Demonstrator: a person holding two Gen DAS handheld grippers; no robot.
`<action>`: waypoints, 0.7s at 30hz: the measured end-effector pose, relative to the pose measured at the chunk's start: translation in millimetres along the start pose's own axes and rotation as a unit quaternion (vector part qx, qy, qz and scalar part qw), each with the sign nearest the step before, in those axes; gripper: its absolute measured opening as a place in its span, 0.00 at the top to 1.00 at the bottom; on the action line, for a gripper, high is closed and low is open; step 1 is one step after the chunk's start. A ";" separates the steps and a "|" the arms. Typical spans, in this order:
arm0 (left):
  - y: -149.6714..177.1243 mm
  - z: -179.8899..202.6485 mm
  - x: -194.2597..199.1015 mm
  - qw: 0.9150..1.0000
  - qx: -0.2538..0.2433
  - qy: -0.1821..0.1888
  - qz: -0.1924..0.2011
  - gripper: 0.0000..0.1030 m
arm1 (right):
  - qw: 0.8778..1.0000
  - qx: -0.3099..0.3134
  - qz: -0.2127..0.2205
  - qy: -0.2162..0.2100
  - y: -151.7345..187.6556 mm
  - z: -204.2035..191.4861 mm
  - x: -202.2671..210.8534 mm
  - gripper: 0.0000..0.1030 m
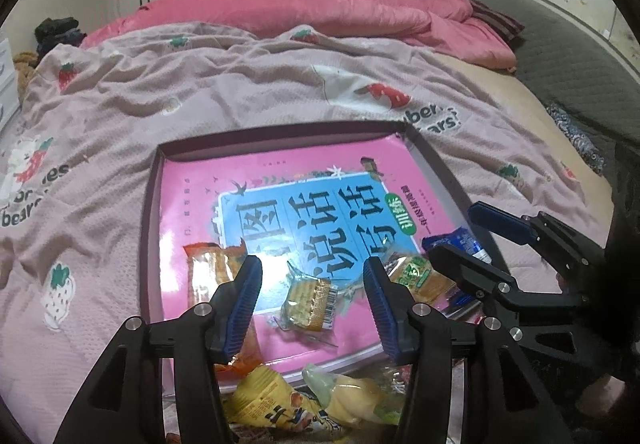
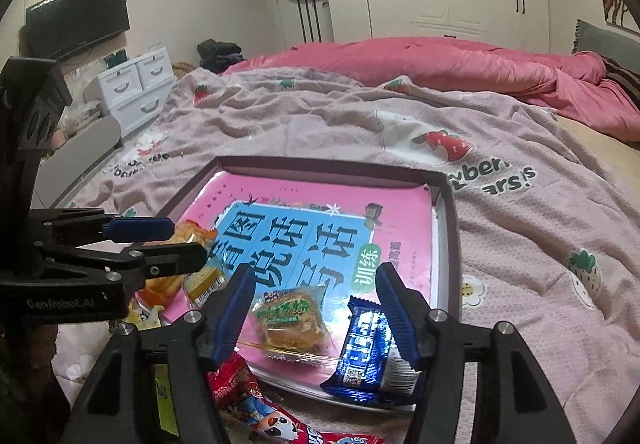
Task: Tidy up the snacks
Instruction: 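Open the left tool releasing the biscuit packet while the right tool releases the clear bag, then withdraw both open tools from the tray back toward the snack pile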
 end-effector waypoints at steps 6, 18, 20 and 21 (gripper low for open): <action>-3.2 -3.6 15.5 1.000 0.002 -0.001 0.013 0.47 | 1.000 -0.004 0.017 0.005 -2.7 2.5 15.8 0.38; -5.1 -20.0 44.3 0.999 0.018 -0.007 0.033 0.40 | 0.999 -0.016 0.047 0.010 -2.6 4.7 44.4 0.33; -5.1 -23.4 49.3 0.999 0.021 -0.008 0.036 0.40 | 0.998 -0.017 0.051 0.012 -2.3 5.3 48.7 0.33; -5.1 -25.3 51.7 0.999 0.022 -0.010 0.038 0.40 | 0.998 -0.019 0.052 0.013 -2.1 5.9 49.7 0.33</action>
Point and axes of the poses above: each gripper's, at about its wrist camera, not at the fingertips, and x roughly against the way its jaws point, z to its right, y to its underside, the point moved 1 cm from there along -x, roughly the way its jaws point, and after that the axes turned 10 degrees about x, right-handed, at the moved point
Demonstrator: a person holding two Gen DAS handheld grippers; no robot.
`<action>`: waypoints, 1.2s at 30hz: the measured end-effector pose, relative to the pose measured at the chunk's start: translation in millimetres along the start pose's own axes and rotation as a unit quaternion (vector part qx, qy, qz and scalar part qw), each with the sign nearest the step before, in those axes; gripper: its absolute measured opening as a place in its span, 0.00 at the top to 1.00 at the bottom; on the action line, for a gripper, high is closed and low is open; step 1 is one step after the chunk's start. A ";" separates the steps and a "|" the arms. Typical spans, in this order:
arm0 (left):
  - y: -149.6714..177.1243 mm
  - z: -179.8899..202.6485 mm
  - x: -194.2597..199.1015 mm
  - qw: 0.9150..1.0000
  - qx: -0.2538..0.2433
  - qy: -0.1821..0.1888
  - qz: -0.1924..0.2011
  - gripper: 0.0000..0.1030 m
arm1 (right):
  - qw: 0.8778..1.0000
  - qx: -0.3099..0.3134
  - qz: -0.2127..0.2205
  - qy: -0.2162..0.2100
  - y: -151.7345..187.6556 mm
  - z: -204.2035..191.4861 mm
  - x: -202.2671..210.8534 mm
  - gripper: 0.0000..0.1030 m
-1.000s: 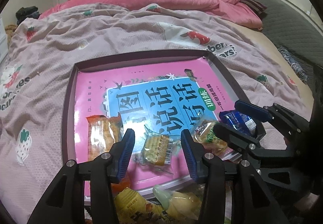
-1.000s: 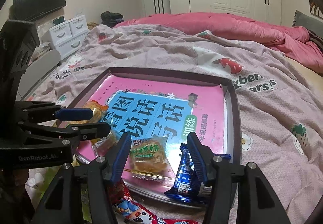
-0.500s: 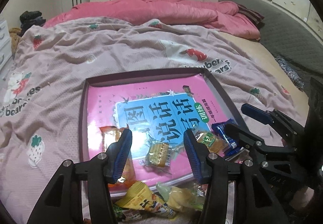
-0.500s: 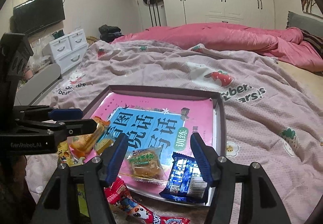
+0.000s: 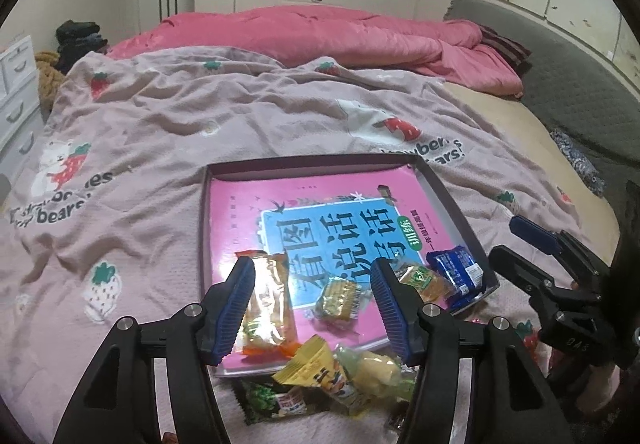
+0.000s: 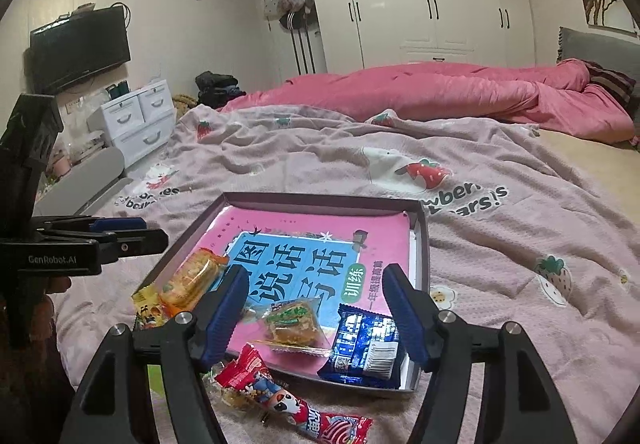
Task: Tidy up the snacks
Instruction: 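Withdraw both open tools from the tray back toward the snack pile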
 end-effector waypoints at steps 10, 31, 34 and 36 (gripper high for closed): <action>3.6 -20.0 18.5 1.000 0.010 -0.016 0.009 0.39 | 1.000 -0.007 0.015 0.008 0.0 0.0 18.0 0.32; 28.7 -60.6 40.5 0.999 0.020 -0.043 -0.009 0.39 | 0.999 0.028 0.019 -0.005 5.2 -34.1 38.1 0.32; 37.2 -64.3 39.5 0.999 0.014 -0.047 -0.020 0.39 | 0.999 0.037 0.016 -0.011 7.0 -42.2 40.8 0.32; 43.0 -66.5 38.0 0.998 0.013 -0.049 -0.027 0.39 | 0.999 0.044 0.014 -0.012 8.1 -46.6 40.8 0.32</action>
Point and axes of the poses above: each gripper's, at about its wrist camera, not at the fingertips, and x roughly against the way its jaws point, z to its right, y to its underside, the point moved 1 cm from there along -x, roughly the way its jaws point, and after that the axes turned 10 degrees about x, right-handed, at the moved point
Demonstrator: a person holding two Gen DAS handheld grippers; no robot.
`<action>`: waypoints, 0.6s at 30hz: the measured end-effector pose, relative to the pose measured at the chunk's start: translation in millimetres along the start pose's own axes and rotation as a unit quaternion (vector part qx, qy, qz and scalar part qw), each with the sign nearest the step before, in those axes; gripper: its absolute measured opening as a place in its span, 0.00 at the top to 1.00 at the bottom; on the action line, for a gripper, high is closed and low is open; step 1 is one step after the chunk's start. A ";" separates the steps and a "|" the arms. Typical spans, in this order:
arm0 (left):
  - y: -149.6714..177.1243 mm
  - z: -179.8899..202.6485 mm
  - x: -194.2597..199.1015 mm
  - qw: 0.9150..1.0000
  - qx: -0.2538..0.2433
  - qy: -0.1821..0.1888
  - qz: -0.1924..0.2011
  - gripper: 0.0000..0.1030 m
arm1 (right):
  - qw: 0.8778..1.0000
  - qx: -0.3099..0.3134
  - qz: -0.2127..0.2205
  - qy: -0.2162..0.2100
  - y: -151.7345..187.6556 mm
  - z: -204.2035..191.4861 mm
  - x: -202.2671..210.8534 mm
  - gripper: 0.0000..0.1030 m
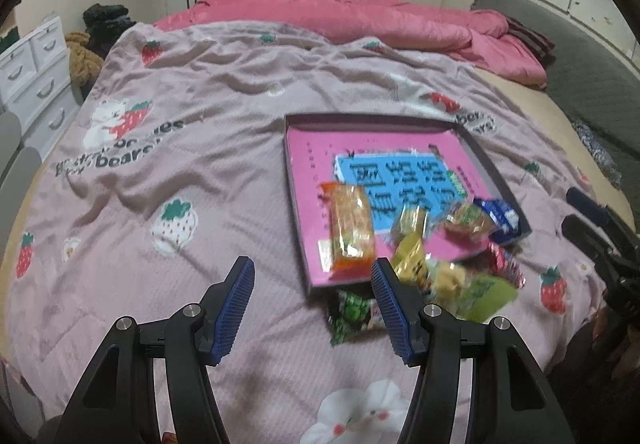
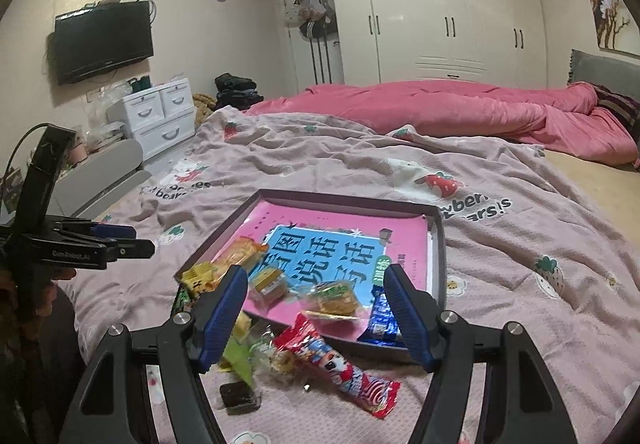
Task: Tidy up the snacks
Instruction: 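Withdraw both open tools from the tray back toward the snack pile, then grasp the green pea snack bag with left tool while right tool grasps pale green bag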
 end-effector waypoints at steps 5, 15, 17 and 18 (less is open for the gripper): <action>13.5 -4.5 -9.1 1.000 0.003 0.005 -0.029 0.39 | 1.000 0.017 -0.003 -0.002 1.1 -10.6 0.2 0.32; 28.7 8.6 -20.0 0.998 -0.022 0.013 -0.053 0.39 | 0.998 0.054 -0.020 -0.019 6.6 -38.5 -4.4 0.32; 31.8 10.1 -24.1 0.998 -0.025 0.014 -0.060 0.39 | 0.997 0.064 -0.024 -0.021 7.6 -44.2 -6.6 0.32; 33.3 10.3 -26.2 0.998 -0.026 0.015 -0.063 0.39 | 0.997 0.068 -0.026 -0.023 8.3 -46.5 -8.0 0.32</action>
Point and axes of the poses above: each gripper's, at about its wrist camera, not at the fingertips, and x roughly against the way its jaws point, z to its right, y to its underside, the point moved 1 cm from there along -x, roughly the way its jaws point, and after that the axes turned 10 degrees about x, right-handed, at the moved point
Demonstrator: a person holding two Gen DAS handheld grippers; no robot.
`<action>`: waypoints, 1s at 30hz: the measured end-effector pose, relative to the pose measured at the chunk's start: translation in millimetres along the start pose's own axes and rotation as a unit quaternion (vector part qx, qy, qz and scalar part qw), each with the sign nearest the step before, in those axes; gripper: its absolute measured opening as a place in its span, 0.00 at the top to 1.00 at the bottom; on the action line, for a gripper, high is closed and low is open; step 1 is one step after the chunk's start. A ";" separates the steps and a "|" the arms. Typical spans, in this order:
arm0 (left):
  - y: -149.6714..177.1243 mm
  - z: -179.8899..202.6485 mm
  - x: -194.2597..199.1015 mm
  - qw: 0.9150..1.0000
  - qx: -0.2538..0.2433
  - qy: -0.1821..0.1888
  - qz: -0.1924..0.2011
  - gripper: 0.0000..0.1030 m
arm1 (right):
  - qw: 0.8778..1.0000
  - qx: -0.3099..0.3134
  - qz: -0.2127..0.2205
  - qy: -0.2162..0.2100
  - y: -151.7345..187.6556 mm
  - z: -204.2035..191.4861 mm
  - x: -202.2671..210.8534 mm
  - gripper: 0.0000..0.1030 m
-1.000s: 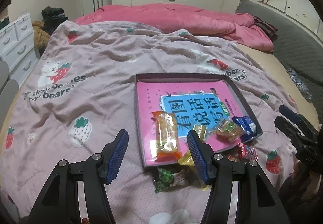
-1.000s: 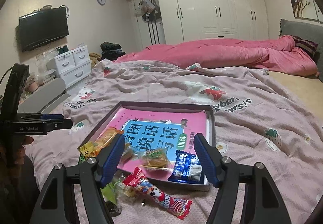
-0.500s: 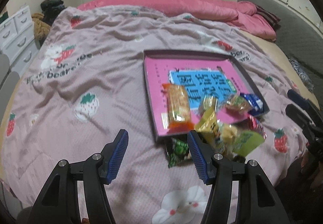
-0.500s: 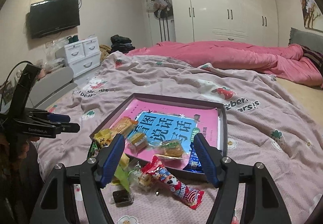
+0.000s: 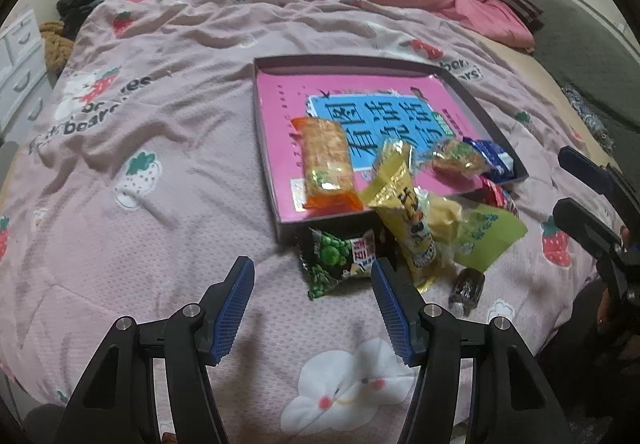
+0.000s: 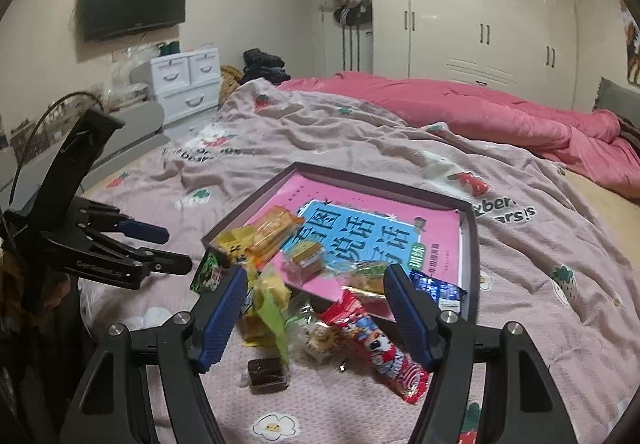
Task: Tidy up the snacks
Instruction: 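Grasp the green pea snack bag with left tool while right tool grasps pale green bag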
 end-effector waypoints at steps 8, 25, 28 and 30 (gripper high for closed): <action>4.4 5.5 -19.1 1.000 -0.009 0.004 -0.015 0.39 | 0.999 0.035 -0.020 -0.012 4.6 -19.9 -17.6 0.32; 1.6 4.2 -49.0 0.999 0.002 0.016 -0.041 0.34 | 0.994 0.088 -0.058 -0.027 7.3 -30.3 -65.3 0.50; 0.4 3.9 -50.6 0.999 0.004 0.021 -0.042 0.34 | 0.993 0.100 -0.061 -0.032 7.4 -32.8 -71.5 0.55; 0.1 4.0 -52.1 0.999 0.004 0.023 -0.043 0.33 | 0.992 0.107 -0.063 -0.034 7.2 -35.2 -75.2 0.56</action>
Point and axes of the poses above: each gripper's, at about its wrist camera, not at the fingertips, and x roughly against the way its jaws point, z to its right, y to its underside, the point moved 1 cm from there along -x, roughly the way its jaws point, and after that the axes turned 10 degrees about x, right-handed, at the moved point
